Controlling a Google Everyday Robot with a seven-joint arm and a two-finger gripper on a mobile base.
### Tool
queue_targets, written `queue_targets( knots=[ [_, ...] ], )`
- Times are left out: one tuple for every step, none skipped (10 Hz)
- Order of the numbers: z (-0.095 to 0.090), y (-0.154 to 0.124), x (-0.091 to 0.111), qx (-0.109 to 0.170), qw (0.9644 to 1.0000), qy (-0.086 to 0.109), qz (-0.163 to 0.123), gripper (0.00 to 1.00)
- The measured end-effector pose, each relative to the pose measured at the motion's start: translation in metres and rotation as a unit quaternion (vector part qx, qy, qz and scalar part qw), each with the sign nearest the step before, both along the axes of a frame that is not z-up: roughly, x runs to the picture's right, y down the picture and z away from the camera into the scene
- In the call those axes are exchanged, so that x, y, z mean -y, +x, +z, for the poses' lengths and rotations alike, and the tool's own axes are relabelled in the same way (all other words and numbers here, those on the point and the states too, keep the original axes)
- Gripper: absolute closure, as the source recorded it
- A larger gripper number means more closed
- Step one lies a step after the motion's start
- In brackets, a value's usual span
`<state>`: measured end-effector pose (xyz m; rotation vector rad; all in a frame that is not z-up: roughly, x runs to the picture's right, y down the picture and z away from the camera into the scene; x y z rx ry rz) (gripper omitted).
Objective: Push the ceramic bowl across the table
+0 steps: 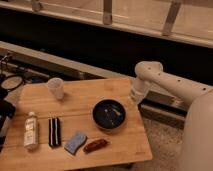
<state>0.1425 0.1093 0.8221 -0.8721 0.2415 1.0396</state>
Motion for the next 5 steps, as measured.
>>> queue_targets(
  knots=[
    [0.002,-0.004,0.003,0.0,1.0,0.003,0.002,0.94],
    [0.002,0.002,0.002,-0.013,0.9999,0.002,0.002,0.94],
    [0.006,0.011,-0.003,-0.033,0.9995,0.006,0.001,0.94],
    [0.01,0.018,-0.008,-0.049,0.9988,0.009,0.001,0.94],
    [0.018,0.022,-0.015,-0.067,0.9976,0.014,-0.001,0.94]
  ],
)
